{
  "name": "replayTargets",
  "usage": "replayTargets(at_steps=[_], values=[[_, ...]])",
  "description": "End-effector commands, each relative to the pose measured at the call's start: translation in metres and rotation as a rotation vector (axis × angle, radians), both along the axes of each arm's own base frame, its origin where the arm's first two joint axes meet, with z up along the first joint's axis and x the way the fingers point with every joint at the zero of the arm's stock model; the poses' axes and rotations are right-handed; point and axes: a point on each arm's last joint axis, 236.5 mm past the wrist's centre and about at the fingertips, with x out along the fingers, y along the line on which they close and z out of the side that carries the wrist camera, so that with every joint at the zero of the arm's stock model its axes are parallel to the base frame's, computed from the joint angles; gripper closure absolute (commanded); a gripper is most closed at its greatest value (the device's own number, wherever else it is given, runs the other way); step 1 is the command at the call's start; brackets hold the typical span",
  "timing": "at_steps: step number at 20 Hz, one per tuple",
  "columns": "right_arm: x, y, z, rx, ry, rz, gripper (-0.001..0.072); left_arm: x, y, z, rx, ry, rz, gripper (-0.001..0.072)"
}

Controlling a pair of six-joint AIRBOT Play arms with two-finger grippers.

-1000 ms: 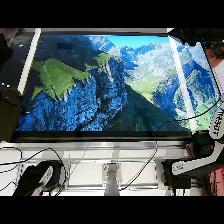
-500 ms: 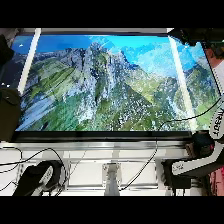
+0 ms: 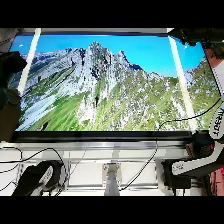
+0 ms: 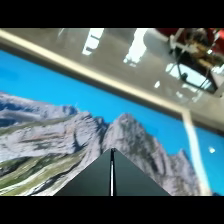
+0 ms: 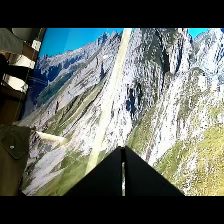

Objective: Fold the clothes and pants, and hang the long-sleeved shirts on hangers.

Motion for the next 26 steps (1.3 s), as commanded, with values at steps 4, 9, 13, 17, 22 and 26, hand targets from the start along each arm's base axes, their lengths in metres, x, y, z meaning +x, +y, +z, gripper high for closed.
replayTargets(at_steps=[4,9,13,17,22,26], values=[[0.002,-0.001,0.002,0.002,-0.009,-0.009,0.0679,-0.013,0.053,-0.069,0.304,0.316,0.133,0.0688],[-0.004,0.002,-0.015,0.004,0.05,0.016,0.029,-0.043,0.144,-0.107,0.723,0.673,0.379,0.0375],[-0.002,0.005,-0.025,0.002,0.069,0.021,0.0181,-0.048,0.2,-0.133,0.883,0.871,0.502,0.0074],[-0.002,0.006,-0.025,0.002,0.07,0.021,0.0181,-0.058,0.238,-0.187,0.782,1.021,0.603,0.0233],[-0.004,0.007,-0.027,0.0,0.078,0.029,0.0181,-0.059,0.266,-0.232,0.48,0.961,0.736,0.0253],[-0.001,0.006,-0.025,0.002,0.068,0.02,0.018,-0.036,0.272,-0.245,0.199,0.773,0.744,0.0249]])
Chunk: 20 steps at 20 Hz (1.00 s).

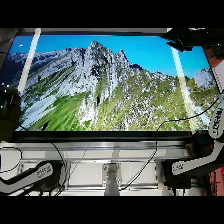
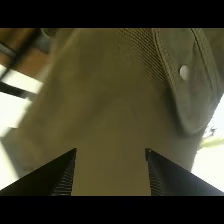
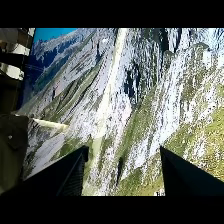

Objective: Fold the clothes and pants, and hang the long-sleeved shirts on hangers.

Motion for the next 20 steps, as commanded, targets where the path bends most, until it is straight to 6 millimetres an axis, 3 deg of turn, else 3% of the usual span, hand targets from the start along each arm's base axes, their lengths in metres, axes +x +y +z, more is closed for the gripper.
replayTargets(at_steps=[1,2,3,5,8,11,12,13,16,20], values=[[0.002,0.0,0.001,0.001,-0.006,-0.006,0.013,0.033,0.004,-0.007,-0.132,-0.265,0.009,0.0245],[0.002,0.0,0.001,0.001,-0.006,-0.006,0.005,0.044,0.004,-0.001,-0.128,-0.309,-0.031,0.0219],[0.002,0.0,0.001,0.001,-0.006,-0.006,0.0024,0.056,0.003,0.006,-0.123,-0.352,-0.07,0.0218],[0.002,0.0,0.001,0.001,-0.006,-0.006,0.0024,0.071,0.0,0.007,-0.129,-0.398,-0.118,0.0201],[0.002,0.0,0.001,0.001,-0.006,-0.006,0.0024,0.071,0.002,-0.014,-0.149,-0.358,-0.106,0.0201],[0.002,0.0,0.001,0.001,-0.006,-0.006,0.0024,0.065,0.009,-0.022,-0.153,-0.343,-0.084,0.02],[0.002,0.0,0.001,0.001,-0.006,-0.006,0.0024,0.062,0.014,-0.023,-0.154,-0.341,-0.07,0.0183],[0.002,0.0,0.001,0.001,-0.006,-0.006,0.0024,0.058,0.019,-0.024,-0.152,-0.341,-0.057,0.0121],[0.005,-0.002,0.003,0.003,-0.019,-0.019,0.0023,0.05,0.026,-0.026,-0.15,-0.331,-0.031,0.0072],[0.011,0.0,0.007,0.008,-0.042,-0.035,0.0023,0.05,0.029,-0.04,-0.157,-0.306,-0.033,0.0071]])
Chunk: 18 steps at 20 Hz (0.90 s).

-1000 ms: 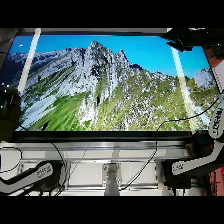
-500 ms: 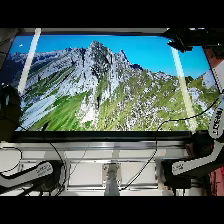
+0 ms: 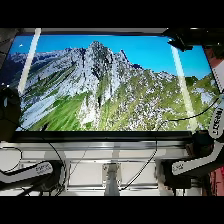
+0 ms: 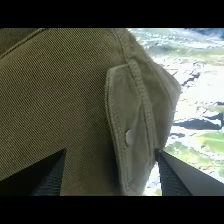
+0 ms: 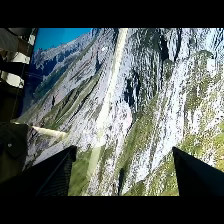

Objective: Fold the clothes and pants, and hang the long-sleeved shirts on hangers.

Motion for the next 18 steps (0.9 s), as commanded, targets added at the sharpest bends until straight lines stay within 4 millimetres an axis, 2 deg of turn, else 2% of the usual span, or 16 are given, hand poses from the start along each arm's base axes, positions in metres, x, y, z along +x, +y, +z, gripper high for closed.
replayTargets(at_steps=[1,6,8,12,13,14,15,18], values=[[0.004,0.004,0.002,0.003,-0.015,-0.005,0.0023,0.0,0.005,-0.014,-0.007,0.017,-0.004,0.0071],[0.002,0.011,0.002,0.005,-0.014,0.008,0.0024,0.023,0.003,-0.02,-0.012,-0.051,-0.073,0.0092],[0.002,0.011,0.003,0.006,-0.014,0.009,0.0024,0.025,0.004,-0.025,-0.016,-0.052,-0.079,0.0294],[0.001,0.012,0.002,0.005,-0.011,0.012,0.0025,0.028,0.003,-0.039,-0.033,-0.041,-0.09,0.0323],[0.0,0.012,0.002,0.004,-0.009,0.015,0.0025,0.028,0.003,-0.042,-0.036,-0.039,-0.09,0.0394],[0.0,0.012,0.002,0.004,-0.007,0.016,0.0026,0.027,0.004,-0.044,-0.037,-0.036,-0.087,0.0521],[0.0,0.012,0.002,0.004,-0.007,0.016,0.0026,0.025,0.006,-0.044,-0.036,-0.036,-0.083,0.0686],[0.0,0.012,0.002,0.004,-0.007,0.016,0.0029,0.021,0.012,-0.042,-0.035,-0.04,-0.067,0.069]])
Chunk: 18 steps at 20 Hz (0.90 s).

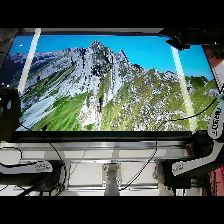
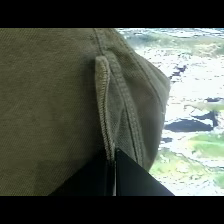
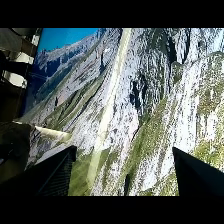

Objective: Fold the clothes and pants, and hang the long-sleeved shirts on hangers.

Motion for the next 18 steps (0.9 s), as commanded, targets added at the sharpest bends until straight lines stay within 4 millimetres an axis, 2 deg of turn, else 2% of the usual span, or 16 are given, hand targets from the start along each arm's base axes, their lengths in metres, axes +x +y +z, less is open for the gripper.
replayTargets(at_steps=[1,3,4,6,7,10,13,16,18], values=[[0.0,0.001,0.0,0.0,0.002,0.002,0.0029,-0.002,0.004,0.002,-0.01,-0.016,0.017,0.0692],[0.0,0.001,0.0,0.0,0.002,0.002,0.0036,0.005,-0.006,0.012,-0.079,-0.101,0.055,0.0693],[0.0,0.001,0.0,0.0,0.0,0.0,0.0148,0.012,-0.015,0.019,-0.121,-0.157,0.066,0.0693],[0.0,0.0,0.0,-0.001,0.0,0.0,0.058,0.033,-0.046,0.037,-0.149,-0.21,0.0,0.0694],[0.001,0.0,0.0,0.0,-0.003,-0.003,0.0672,0.048,-0.071,0.047,-0.132,-0.216,-0.079,0.0694],[0.012,-0.006,0.008,0.009,-0.046,-0.048,0.068,0.084,-0.16,0.063,-0.188,-0.255,-0.242,0.0694],[0.025,-0.013,0.017,0.017,-0.096,-0.102,0.068,0.104,-0.272,0.062,-0.3,-0.266,-0.408,0.0694],[0.033,-0.027,0.012,-0.04,-0.114,-0.146,0.068,0.099,-0.396,0.064,-0.34,-0.245,-0.645,0.0693],[0.034,-0.035,0.005,-0.091,-0.109,-0.162,0.068,0.081,-0.474,0.068,-0.388,-0.241,-0.787,0.0693]])
